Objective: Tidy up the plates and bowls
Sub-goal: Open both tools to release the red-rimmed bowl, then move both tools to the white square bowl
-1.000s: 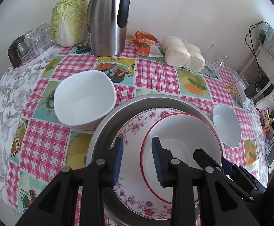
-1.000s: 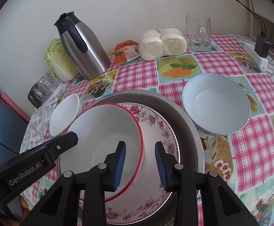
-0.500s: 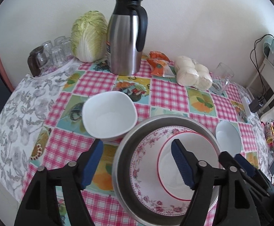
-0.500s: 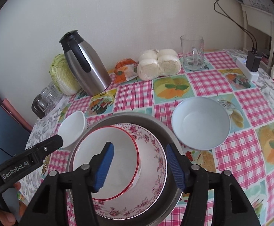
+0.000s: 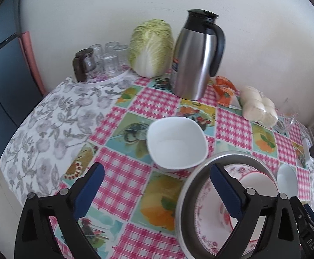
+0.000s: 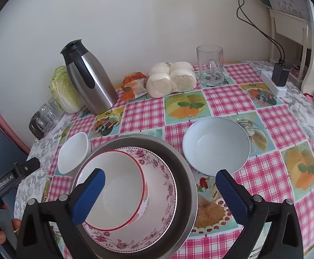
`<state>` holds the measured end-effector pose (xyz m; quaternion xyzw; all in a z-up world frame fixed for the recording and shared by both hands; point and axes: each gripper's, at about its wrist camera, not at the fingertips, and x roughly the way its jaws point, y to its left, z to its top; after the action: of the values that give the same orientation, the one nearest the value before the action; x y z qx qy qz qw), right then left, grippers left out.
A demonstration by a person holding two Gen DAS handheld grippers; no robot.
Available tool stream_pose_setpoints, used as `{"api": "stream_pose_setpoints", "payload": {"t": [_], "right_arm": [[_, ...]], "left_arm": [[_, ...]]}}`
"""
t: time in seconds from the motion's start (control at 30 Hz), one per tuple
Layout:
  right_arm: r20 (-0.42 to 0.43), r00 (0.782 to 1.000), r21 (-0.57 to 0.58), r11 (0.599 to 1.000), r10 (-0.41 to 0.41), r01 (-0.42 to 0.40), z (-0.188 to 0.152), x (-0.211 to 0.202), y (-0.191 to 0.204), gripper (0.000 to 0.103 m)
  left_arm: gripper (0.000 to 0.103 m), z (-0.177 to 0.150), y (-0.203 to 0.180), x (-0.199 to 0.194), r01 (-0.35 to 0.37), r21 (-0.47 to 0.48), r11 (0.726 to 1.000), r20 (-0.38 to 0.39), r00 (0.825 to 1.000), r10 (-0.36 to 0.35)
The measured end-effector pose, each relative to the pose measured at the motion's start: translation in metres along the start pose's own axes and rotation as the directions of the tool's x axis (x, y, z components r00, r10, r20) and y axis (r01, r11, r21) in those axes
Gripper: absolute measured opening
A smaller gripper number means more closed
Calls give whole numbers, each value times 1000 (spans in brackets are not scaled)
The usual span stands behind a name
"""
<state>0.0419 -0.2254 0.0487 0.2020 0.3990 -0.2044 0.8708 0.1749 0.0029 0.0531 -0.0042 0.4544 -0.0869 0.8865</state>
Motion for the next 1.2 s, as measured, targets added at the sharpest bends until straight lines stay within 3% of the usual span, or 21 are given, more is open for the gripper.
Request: {"api": "stream_pose_setpoints", "payload": {"t": [0.27, 0.77, 1.2], "right_arm": [[-10, 1000, -8, 1000, 5, -5, -3, 4, 5, 103], [-12, 1000, -82, 996, -21, 20, -6, 3, 38, 103], [-15, 999, -210, 977, -40, 36, 19, 8, 84, 103]], "left_arm": [[98, 3, 14, -2, -6, -23, 1000, 13, 1000, 6], [98, 11, 42, 7, 57, -73, 996, 45, 998, -54], [99, 16, 75, 24, 81, -152, 985, 103, 993, -65]]}}
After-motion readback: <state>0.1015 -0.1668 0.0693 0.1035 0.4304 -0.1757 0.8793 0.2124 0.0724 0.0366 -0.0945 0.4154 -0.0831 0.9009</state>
